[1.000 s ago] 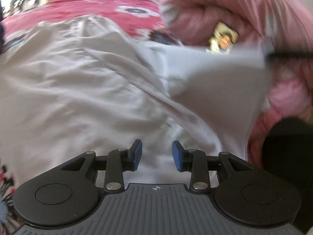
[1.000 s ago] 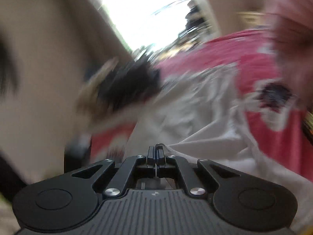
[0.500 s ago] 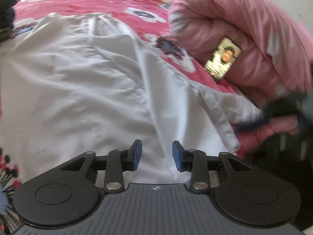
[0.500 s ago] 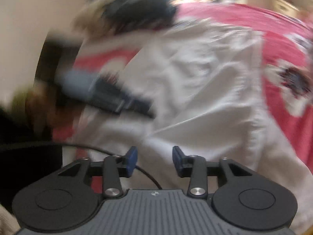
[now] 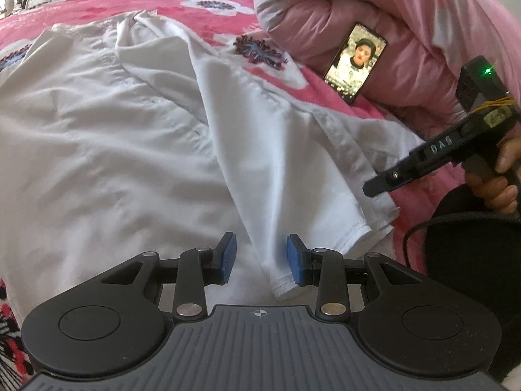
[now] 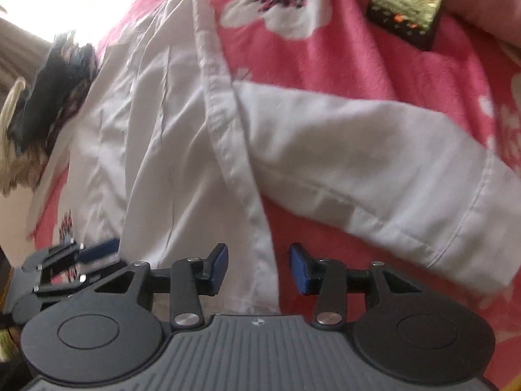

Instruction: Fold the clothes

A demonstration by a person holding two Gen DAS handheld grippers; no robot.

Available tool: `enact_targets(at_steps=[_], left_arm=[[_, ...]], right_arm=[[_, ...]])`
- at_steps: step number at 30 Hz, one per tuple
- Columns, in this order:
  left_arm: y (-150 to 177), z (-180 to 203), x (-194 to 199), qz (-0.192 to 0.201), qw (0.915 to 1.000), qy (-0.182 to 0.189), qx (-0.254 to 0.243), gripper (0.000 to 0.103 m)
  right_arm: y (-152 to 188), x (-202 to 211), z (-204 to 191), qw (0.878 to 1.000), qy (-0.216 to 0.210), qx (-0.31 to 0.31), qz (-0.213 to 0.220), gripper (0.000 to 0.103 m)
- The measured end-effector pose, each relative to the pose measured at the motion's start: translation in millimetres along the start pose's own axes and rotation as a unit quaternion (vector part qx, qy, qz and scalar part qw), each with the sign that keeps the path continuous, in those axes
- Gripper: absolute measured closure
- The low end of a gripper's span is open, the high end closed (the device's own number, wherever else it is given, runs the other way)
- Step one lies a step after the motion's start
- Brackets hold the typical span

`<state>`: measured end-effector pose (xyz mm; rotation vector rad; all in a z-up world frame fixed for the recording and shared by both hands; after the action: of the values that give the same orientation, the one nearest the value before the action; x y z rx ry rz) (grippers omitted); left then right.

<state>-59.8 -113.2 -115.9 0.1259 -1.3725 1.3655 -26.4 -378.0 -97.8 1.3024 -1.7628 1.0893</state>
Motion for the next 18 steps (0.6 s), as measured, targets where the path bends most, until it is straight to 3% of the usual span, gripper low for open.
enact_targets(at_steps=[2,4,7,10,13,18], left_arm=[[1,0,-3,-0.004,1.0000,0.000,0.001,0.069],[2,3,-4,-0.006,1.0000,0.003,-0.001,0.069],[1,9,-6,-0.010,0.9999,0.010,-0.008,0.069],[0,16,-9,-0.014,0.9996,0.019,-0.017,0.069],[-3,21,-14,-0.016,0.9993,0.028,-0.019,0.069],[-2,30,-25,-0.022,0.9985,0.040,-0.032,0.069]], right_arm=[[2,-3,-2,0.999,0.023,0.022,-0.008,0.087],[1,3,-1,0.999,0.041,0.033,0.003,0.101],[-10,35,2,0.995,0.068,0.043,0.059,0.101],[-33,84,-1,0.984,0.097,0.076,0.130,0.101],[-62,138,-9,0.965,0.136,0.120,0.187,0.101],[-104,196,-21,0.928,0.218,0.198,0.230,0.101]])
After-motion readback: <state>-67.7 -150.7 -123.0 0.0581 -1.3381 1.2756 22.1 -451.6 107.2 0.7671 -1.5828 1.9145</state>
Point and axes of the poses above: each gripper's, at about its wrist camera, not at the fingertips, and x roughly against the way its jaws point, z to its right, y to its underside, the point moved 5 cm from there along -x, roughly the way its jaws point, and after that the axes turned 3 degrees about z, right-handed, at the moved point
